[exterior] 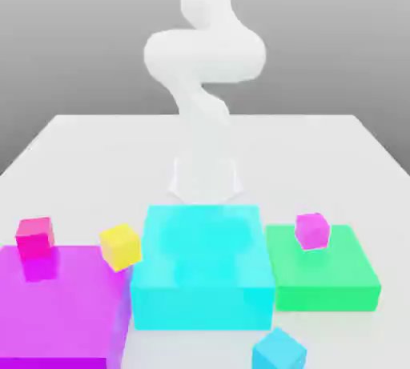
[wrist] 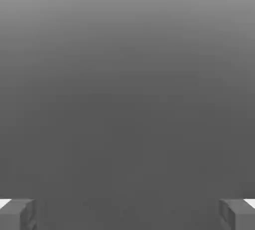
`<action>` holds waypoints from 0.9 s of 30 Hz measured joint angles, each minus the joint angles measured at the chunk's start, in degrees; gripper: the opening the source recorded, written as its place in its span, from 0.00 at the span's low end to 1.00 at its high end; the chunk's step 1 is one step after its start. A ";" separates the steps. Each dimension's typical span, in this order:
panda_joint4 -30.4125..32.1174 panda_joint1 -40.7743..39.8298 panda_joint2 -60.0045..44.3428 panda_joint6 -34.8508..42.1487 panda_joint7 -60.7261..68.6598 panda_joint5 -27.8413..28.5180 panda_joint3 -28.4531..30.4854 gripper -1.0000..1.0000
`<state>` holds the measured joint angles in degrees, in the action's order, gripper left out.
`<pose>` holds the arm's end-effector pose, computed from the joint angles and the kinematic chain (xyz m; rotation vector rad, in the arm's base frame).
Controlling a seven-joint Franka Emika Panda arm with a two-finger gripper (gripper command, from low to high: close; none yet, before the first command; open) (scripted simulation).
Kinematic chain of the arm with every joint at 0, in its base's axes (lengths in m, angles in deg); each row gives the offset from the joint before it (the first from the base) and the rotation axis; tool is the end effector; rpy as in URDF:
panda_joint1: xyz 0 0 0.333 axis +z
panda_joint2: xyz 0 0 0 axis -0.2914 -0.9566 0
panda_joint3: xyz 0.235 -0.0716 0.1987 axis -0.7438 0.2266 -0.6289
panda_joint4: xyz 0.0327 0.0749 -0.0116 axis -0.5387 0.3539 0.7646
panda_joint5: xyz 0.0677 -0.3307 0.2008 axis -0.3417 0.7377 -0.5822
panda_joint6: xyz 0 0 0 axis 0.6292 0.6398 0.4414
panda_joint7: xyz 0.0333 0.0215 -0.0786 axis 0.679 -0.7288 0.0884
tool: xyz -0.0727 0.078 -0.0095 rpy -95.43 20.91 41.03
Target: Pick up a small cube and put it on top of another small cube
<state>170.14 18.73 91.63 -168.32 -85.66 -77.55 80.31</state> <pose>0.3801 0.0052 0.6785 -2.5125 0.9688 -0.9492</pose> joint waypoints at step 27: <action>3.37 11.09 -56.21 -18.91 27.59 -0.96 0.57 0.50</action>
<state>173.51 29.82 35.43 -187.23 -58.07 -78.50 80.88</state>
